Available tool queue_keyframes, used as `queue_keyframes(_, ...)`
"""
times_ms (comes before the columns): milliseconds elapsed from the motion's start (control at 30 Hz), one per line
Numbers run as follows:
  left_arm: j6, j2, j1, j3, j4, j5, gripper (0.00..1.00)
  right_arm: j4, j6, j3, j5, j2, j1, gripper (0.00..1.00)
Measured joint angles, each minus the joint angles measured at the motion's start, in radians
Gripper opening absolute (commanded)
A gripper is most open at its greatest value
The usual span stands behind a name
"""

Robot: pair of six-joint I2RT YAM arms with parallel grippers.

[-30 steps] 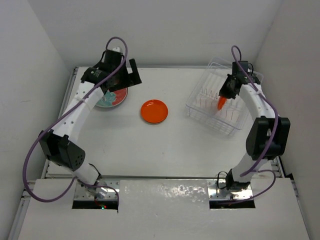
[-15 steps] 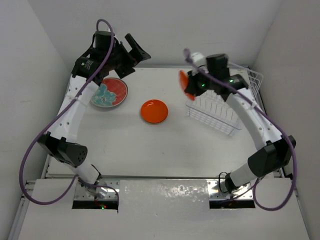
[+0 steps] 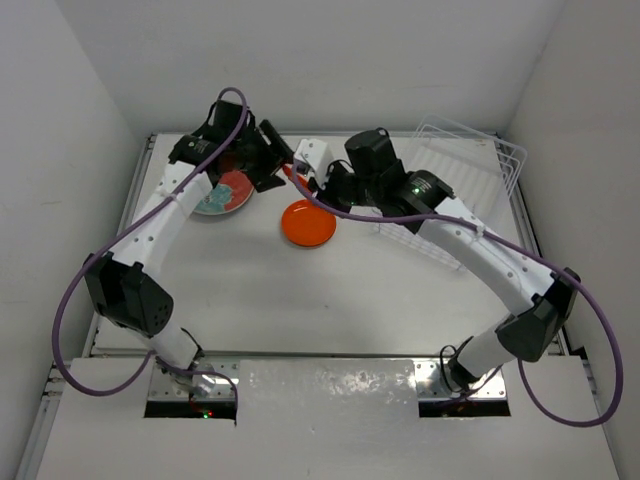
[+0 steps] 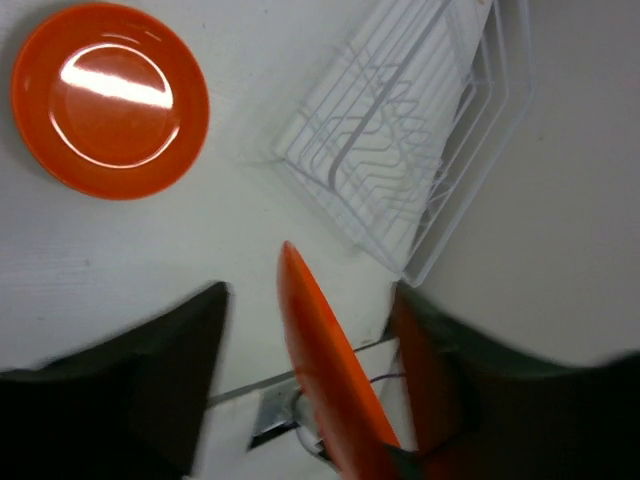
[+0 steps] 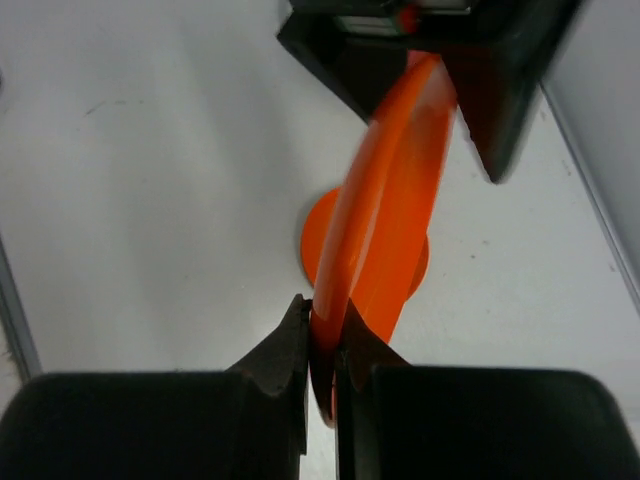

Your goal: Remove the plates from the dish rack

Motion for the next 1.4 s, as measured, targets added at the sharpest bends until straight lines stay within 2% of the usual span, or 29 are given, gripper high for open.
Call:
queue_keyframes(33,-0.007,-0.005,0.0,-0.018,0.011,0.006,0.25,0.005,-0.003,0.014,0.023,0.016,0.011,0.02)
queue_keyframes(67,-0.007,-0.012,0.0,-0.035,0.035,0.002,0.0,0.002,-0.008,0.019,0.029,0.028,0.02,0.06)
queue_keyframes(100,-0.013,-0.016,0.003,-0.048,0.043,-0.013,0.0,-0.002,-0.031,0.021,0.052,0.04,0.03,0.13)
queue_keyframes(167,-0.01,-0.016,0.014,-0.069,0.025,-0.04,0.0,0.003,-0.08,0.023,0.098,0.056,0.051,0.45)
queue_keyframes(233,0.001,-0.016,0.015,-0.081,0.025,-0.042,0.0,0.034,-0.062,0.02,0.119,0.067,0.052,0.64)
queue_keyframes(267,0.014,-0.016,0.009,-0.082,0.035,-0.046,0.0,0.059,-0.05,0.012,0.129,0.068,0.05,0.81)
queue_keyframes(333,0.037,-0.021,-0.001,-0.098,0.08,-0.061,0.0,0.117,-0.033,-0.032,0.158,0.053,0.045,0.86)
queue_keyframes(367,0.049,-0.025,-0.004,-0.117,0.112,-0.076,0.0,0.147,-0.021,-0.077,0.169,0.032,0.039,0.99)
queue_keyframes(633,0.127,-0.012,-0.009,-0.431,0.425,-0.23,0.0,0.212,0.102,-0.352,0.207,-0.205,-0.066,0.99)
queue_keyframes(767,0.168,0.069,-0.009,-0.477,0.552,-0.28,0.0,0.214,0.143,-0.369,0.208,-0.327,-0.131,0.99)
queue_keyframes(900,0.193,0.176,-0.009,-0.458,0.624,-0.299,0.01,0.204,0.148,-0.365,0.208,-0.399,-0.137,0.99)
queue_keyframes(967,0.2,0.21,-0.009,-0.451,0.632,-0.308,0.32,0.189,0.147,-0.365,0.209,-0.42,-0.137,0.99)
queue_keyframes(1067,0.203,0.249,-0.009,-0.417,0.608,-0.325,0.51,0.158,0.147,-0.365,0.219,-0.44,-0.137,0.99)
queue_keyframes(1100,0.203,0.259,-0.009,-0.397,0.599,-0.336,0.62,0.145,0.147,-0.365,0.228,-0.446,-0.138,0.99)
queue_keyframes(1167,0.203,0.266,-0.009,-0.368,0.582,-0.346,0.7,0.121,0.148,-0.365,0.245,-0.453,-0.141,0.99)
queue_keyframes(1200,0.202,0.266,-0.009,-0.352,0.565,-0.352,0.84,0.106,0.154,-0.364,0.262,-0.453,-0.143,0.99)
queue_keyframes(1233,0.208,0.266,-0.009,-0.335,0.543,-0.359,0.92,0.086,0.163,-0.358,0.278,-0.45,-0.143,0.99)
queue_keyframes(1267,0.206,0.266,-0.009,-0.321,0.526,-0.364,0.98,0.066,0.173,-0.349,0.299,-0.443,-0.146,0.99)
queue_keyframes(1300,0.211,0.266,-0.009,-0.299,0.489,-0.378,1.0,0.027,0.199,-0.325,0.335,-0.424,-0.154,0.99)
queue_keyframes(1400,0.249,0.267,-0.009,-0.206,0.329,-0.449,1.0,-0.098,0.312,-0.203,0.462,-0.317,-0.203,0.99)
